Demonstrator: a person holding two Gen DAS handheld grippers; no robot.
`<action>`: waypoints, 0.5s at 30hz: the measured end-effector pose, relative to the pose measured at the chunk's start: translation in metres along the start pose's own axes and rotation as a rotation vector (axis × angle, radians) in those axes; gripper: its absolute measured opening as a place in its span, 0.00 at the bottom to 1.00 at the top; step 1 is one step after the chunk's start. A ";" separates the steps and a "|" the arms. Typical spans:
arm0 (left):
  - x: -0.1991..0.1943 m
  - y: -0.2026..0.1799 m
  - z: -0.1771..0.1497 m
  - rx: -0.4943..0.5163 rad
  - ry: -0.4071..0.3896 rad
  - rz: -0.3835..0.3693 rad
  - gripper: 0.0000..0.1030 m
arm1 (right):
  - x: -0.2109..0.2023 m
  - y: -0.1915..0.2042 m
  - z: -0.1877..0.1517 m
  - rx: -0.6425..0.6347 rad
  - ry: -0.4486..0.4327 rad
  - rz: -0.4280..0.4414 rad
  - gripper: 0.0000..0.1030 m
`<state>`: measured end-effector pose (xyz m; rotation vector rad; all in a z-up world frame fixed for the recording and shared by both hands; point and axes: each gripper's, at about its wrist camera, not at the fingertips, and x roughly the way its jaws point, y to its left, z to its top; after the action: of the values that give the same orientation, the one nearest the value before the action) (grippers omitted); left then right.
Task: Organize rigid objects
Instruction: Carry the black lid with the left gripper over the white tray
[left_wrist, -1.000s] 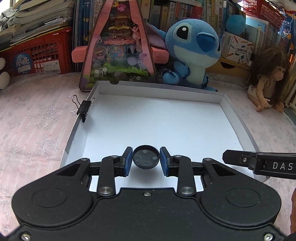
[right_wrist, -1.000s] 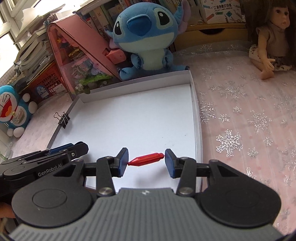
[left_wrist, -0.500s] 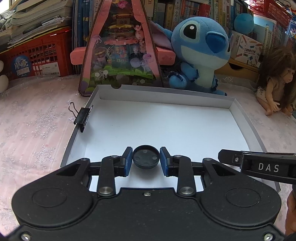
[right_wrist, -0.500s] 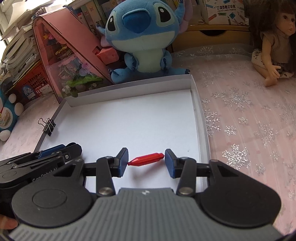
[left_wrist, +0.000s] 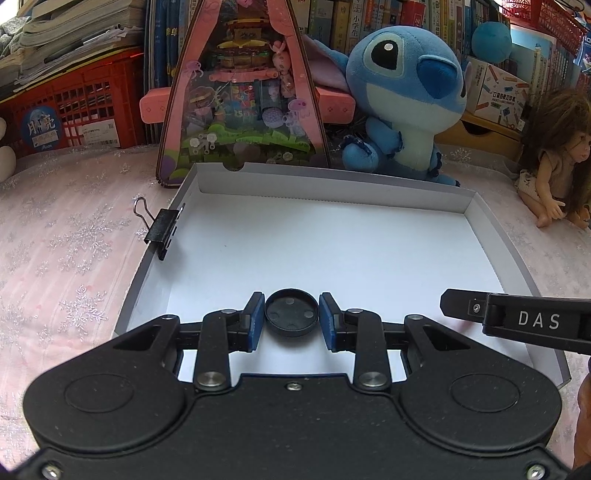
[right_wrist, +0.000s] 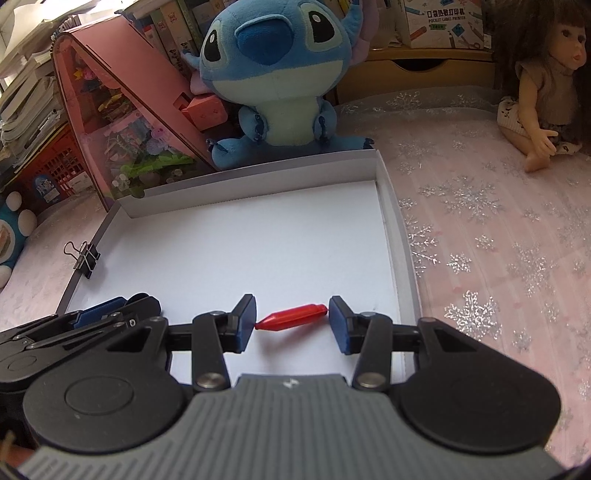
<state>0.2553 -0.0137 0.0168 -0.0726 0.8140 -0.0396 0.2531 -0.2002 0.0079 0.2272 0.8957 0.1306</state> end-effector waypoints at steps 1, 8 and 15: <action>0.000 0.000 0.000 -0.001 0.000 0.000 0.29 | 0.000 0.000 0.000 0.001 -0.002 -0.004 0.49; 0.000 -0.001 0.000 0.007 -0.001 0.003 0.29 | 0.002 0.009 -0.002 -0.012 -0.018 -0.055 0.51; 0.000 -0.001 0.000 0.006 -0.002 0.002 0.29 | 0.004 0.015 -0.002 -0.005 -0.017 -0.095 0.51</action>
<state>0.2552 -0.0147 0.0170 -0.0659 0.8120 -0.0403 0.2537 -0.1849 0.0071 0.1808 0.8879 0.0424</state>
